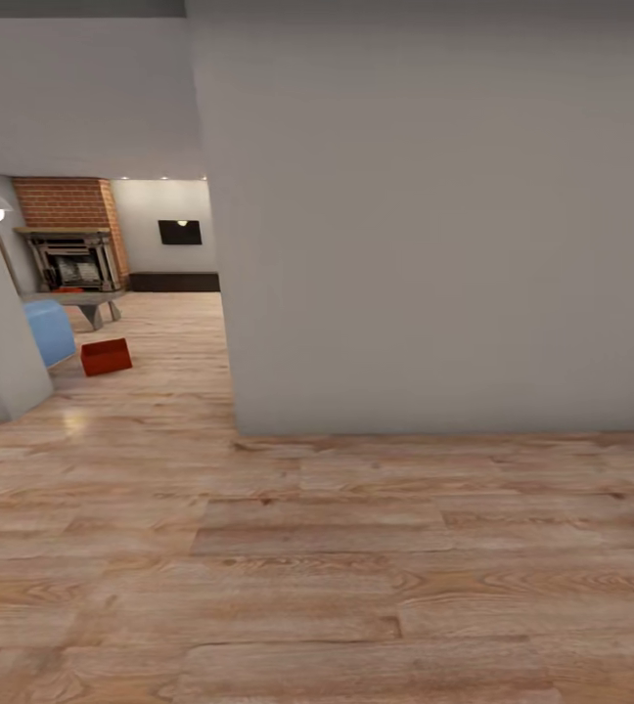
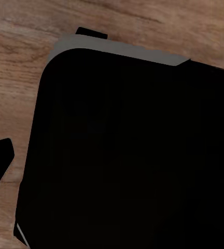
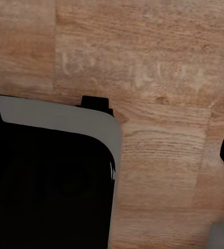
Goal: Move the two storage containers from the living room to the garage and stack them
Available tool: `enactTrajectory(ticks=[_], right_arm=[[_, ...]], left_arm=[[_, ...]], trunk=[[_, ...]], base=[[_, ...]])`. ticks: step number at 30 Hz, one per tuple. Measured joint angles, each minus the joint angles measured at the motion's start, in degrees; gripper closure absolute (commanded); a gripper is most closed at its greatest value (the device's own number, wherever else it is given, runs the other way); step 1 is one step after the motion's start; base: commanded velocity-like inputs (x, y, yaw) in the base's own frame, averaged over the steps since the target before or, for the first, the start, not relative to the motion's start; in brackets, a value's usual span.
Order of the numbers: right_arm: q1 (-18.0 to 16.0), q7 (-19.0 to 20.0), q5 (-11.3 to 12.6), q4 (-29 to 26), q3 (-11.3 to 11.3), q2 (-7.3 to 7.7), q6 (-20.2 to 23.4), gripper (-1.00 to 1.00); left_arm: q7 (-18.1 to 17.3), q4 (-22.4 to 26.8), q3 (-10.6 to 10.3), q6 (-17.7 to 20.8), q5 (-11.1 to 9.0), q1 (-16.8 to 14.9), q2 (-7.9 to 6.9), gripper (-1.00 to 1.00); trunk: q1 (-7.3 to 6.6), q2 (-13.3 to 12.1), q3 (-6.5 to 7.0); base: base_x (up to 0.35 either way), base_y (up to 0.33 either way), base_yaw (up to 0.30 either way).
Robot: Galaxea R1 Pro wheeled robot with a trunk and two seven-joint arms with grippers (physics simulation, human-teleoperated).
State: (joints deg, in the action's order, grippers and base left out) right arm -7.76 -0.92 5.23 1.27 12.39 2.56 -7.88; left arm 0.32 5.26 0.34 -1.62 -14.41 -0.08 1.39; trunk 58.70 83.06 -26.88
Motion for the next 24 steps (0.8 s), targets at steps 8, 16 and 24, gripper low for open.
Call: enactTrajectory(ticks=[8,16,24], right_arm=[[0.0,0.0,0.1,0.0,-0.1,-0.08,0.5,-1.0],[0.0,0.0,0.1,0.0,-0.2,0.12,0.1,-1.0],[0.0,-0.1,0.2,0.0,-0.3,0.42,0.0,-1.0]], left_arm=[[0.0,0.0,0.0,0.1,-0.1,0.0,-0.05,-1.0],[-0.1,0.0,0.0,0.1,0.0,0.0,-0.08,-1.0],[0.0,0.0,0.0,0.1,0.0,0.0,-0.01,-1.0]], trunk=[[0.0,0.0,0.0],[0.0,0.0,0.0],[0.0,0.0,0.0]], base=[[0.326,0.0,0.0],[0.326,0.0,0.071],[0.326,0.0,0.236]])
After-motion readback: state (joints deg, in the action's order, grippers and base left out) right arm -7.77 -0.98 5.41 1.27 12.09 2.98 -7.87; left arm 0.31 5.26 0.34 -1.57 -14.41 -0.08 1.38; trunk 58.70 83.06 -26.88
